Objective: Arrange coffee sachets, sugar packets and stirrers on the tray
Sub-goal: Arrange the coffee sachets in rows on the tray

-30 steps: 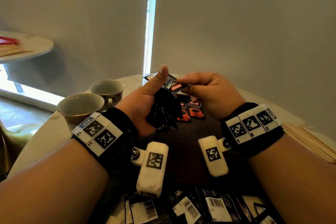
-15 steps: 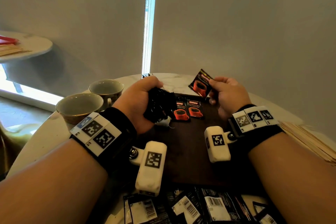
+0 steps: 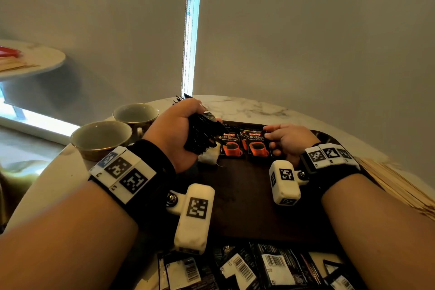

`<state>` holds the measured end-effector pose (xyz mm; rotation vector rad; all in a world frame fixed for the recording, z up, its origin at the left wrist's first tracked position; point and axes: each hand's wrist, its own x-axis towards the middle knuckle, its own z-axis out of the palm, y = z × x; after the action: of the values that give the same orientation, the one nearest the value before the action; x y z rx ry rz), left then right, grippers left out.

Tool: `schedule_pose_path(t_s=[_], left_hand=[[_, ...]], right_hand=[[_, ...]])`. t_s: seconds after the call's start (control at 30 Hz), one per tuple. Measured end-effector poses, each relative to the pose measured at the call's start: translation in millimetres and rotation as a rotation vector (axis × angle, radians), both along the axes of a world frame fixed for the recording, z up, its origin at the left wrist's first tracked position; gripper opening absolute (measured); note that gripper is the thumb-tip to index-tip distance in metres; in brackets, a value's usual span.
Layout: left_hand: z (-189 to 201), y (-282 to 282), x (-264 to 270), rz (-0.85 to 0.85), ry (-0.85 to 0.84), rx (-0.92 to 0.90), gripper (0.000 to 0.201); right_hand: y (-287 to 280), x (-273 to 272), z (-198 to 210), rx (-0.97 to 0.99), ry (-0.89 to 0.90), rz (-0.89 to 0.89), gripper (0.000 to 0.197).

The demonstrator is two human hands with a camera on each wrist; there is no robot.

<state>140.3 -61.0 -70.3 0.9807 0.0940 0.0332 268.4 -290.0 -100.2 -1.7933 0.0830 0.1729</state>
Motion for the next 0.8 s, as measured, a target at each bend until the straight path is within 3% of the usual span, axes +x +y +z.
schedule_pose_path(t_s=[0.2,0.43,0.63,0.8], left_hand=[[-2.4,0.5,1.3,-0.01,0.02,-0.007,0.028],[-4.8,0.4,1.3,-0.02,0.019,-0.024,0.03],[-4.2,-1.3,1.8,-0.038,-0.006,-0.009,0.021],[-5.8,-0.6,2.6,-0.034,0.011,-0.001,0.03]], right_hand=[[2.7,-2.0,0.1,-0.019,-0.002,-0.008,0.018],[4.9,-1.7,1.1,-0.056,0.0,-0.018,0.016],[6.8,-4.7,2.4,-0.013,0.013,-0.031,0.018],[6.7,-8.4,5.2,0.004,0.028,-0.031,0.016]])
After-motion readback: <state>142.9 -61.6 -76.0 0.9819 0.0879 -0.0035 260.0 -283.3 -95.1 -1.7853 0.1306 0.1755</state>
